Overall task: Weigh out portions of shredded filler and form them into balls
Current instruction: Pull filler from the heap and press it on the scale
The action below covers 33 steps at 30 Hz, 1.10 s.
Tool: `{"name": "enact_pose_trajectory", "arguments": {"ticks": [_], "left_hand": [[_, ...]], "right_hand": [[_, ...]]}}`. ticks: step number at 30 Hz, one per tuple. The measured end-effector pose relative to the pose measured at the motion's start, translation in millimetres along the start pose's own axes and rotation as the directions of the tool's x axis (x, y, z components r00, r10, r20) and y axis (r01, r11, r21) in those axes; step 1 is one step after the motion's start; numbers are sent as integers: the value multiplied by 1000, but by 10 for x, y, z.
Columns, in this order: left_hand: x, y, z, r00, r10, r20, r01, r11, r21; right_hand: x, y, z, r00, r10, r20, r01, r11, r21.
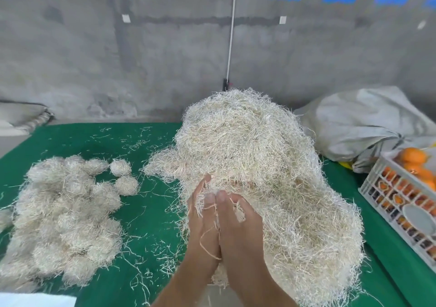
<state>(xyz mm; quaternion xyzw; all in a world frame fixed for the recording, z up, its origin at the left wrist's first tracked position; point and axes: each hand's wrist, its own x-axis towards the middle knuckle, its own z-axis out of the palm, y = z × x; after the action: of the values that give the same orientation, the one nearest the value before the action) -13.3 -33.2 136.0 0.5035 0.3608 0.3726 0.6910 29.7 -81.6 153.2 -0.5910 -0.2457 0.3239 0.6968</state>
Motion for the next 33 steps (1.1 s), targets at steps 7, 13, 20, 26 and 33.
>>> {"name": "enact_pose_trajectory", "arguments": {"ticks": [7,13,20,26,33], "left_hand": [[-150,41,78,944,-241,225,302,906,-297],[-77,412,23,908,-327,262,380,907,-184],[73,418,98,961,-277,8,256,878,-404],[36,157,156,966,247,83,-255,961,106],[24,413,217,961,-40,274,128,941,-312]], "right_hand": [[228,-85,-102,1000,-9,-2,9,1000,3],[351,152,-94,838,-540,76,511,729,-457],[256,-52,-48,989,-45,142,84,955,-283],[276,-249,-9,975,211,66,-220,954,206],[380,-297,-71,991,-27,-134,40,994,98]]}}
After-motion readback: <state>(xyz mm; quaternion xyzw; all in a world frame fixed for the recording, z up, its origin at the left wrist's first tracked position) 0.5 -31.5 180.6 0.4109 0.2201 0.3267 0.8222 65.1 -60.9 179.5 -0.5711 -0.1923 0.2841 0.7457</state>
